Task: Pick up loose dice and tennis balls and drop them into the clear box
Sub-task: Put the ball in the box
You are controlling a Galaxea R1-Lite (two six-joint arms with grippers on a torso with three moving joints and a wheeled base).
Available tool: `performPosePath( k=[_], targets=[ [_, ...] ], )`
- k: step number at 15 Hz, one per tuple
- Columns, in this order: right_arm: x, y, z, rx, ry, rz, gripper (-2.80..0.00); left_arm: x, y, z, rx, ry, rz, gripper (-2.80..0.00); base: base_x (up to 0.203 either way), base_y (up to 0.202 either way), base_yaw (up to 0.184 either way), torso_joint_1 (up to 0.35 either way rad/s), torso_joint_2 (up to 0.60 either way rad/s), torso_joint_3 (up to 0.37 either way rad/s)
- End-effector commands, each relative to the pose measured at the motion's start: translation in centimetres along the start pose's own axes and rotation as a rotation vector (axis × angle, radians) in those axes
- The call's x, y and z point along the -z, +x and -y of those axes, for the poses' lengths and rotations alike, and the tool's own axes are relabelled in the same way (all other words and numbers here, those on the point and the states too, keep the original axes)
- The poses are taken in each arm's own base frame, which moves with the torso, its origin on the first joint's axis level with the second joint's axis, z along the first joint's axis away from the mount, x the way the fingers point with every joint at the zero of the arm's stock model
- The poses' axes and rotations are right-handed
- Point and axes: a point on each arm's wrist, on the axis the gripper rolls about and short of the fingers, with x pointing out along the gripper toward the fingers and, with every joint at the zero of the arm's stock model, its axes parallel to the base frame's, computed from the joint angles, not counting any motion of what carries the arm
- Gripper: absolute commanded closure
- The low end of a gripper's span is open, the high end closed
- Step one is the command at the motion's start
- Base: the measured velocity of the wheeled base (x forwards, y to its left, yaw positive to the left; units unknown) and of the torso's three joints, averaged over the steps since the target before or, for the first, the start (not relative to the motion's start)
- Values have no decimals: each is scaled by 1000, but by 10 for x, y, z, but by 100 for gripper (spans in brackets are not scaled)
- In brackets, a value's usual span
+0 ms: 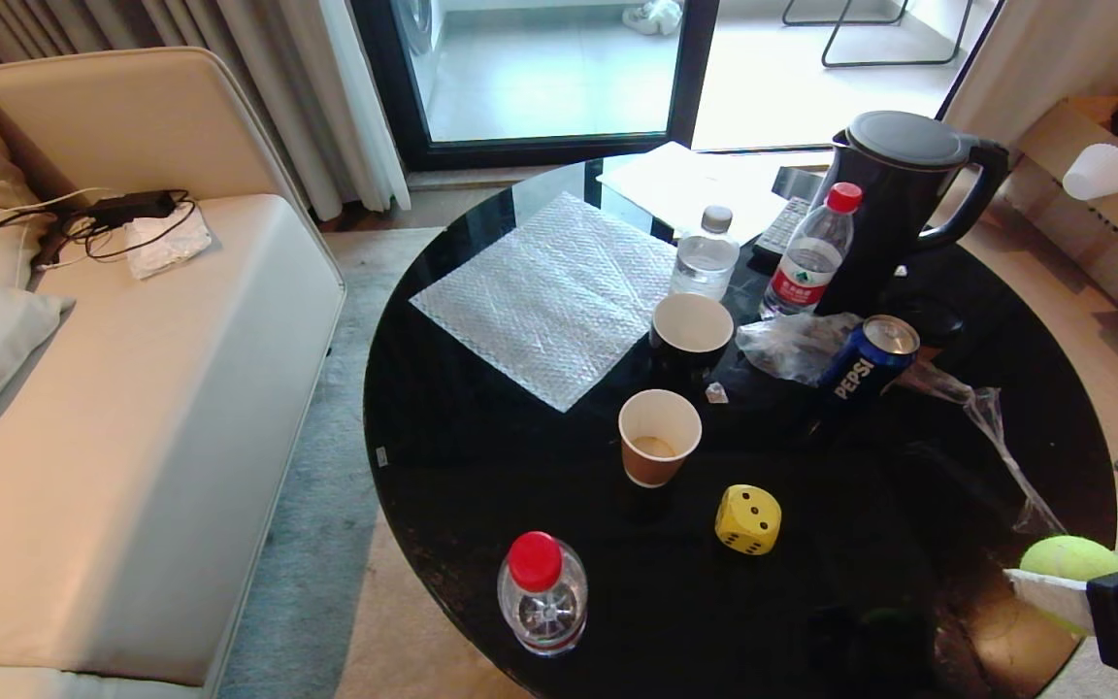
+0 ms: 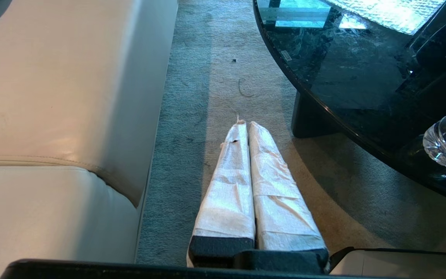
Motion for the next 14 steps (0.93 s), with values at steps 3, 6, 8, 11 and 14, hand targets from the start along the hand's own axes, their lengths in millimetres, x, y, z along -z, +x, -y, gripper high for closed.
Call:
performPosePath(
  k=[3, 6, 8, 11, 14],
  targets=[
    [33, -45, -9, 13, 35, 105, 0, 0, 0, 0, -1, -1, 0, 0, 0, 0, 0, 0, 0, 0],
    [48, -50, -12, 13, 64, 75, 0, 0, 0, 0, -1, -1, 1, 0, 0, 0, 0, 0, 0, 0],
    [63, -66, -15, 26, 84, 135, 0, 0, 0, 0, -1, -1, 1, 0, 0, 0, 0, 0, 0, 0],
    [79, -71, -18, 27, 113, 112, 0, 0, 0, 0, -1, -1, -2, 0, 0, 0, 0, 0, 0, 0],
    [105, -84, -24, 35, 123, 189, 0, 0, 0, 0, -1, -1, 0, 0, 0, 0, 0, 0, 0, 0]
  ],
)
